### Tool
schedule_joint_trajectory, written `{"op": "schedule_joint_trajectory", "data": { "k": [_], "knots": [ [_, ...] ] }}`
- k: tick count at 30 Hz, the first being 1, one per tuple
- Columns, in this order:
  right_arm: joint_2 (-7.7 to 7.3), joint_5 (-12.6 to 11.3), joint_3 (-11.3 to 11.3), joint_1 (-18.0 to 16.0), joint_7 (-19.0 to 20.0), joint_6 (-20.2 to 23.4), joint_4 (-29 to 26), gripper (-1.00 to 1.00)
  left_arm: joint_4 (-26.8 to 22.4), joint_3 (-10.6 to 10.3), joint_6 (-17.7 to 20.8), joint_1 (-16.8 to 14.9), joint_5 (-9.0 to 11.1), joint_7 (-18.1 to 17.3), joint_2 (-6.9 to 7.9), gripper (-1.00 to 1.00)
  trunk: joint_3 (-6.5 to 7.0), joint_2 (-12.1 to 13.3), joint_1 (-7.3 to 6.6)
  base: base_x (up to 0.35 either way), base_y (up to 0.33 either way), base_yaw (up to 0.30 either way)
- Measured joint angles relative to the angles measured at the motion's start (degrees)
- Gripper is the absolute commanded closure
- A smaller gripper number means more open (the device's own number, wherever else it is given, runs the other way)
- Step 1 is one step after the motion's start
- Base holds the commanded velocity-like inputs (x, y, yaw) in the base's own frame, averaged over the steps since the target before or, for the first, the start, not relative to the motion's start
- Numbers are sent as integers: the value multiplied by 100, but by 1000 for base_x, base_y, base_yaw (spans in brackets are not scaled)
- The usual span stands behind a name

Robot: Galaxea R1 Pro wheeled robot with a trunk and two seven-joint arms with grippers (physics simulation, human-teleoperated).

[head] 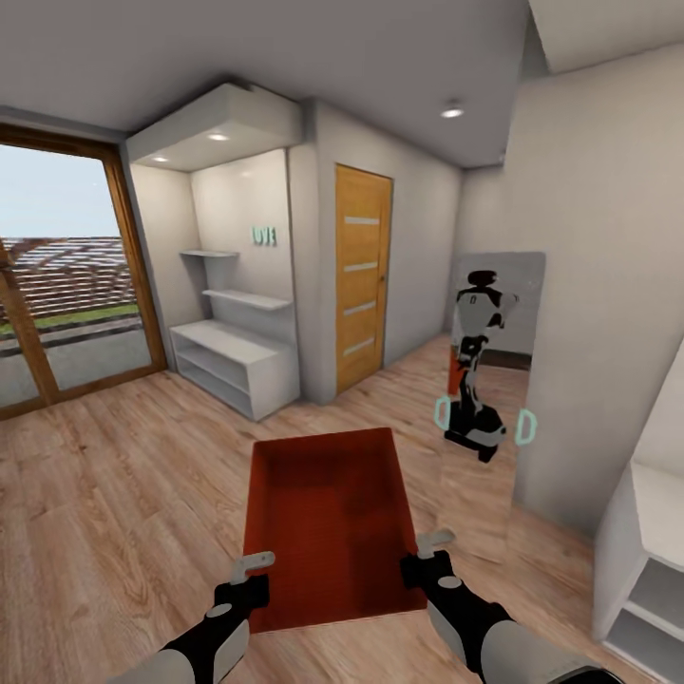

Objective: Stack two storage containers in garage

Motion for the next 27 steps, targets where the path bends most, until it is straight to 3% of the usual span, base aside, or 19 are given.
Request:
{"op": "schedule_joint_trajectory", "data": {
  "k": [16, 27],
  "knots": [
    [0, 16, -5, 0, 1, 22, -20, 100, -1, 8, 0, 0, 4, -3, 0, 100, 0, 0, 0, 322, 0, 257],
    [-1, 9, -2, 1, 0, 15, -15, 100, 1, 6, 0, -1, 1, -2, -1, 100, 0, 0, 0, 322, 0, 29]
  ]
}}
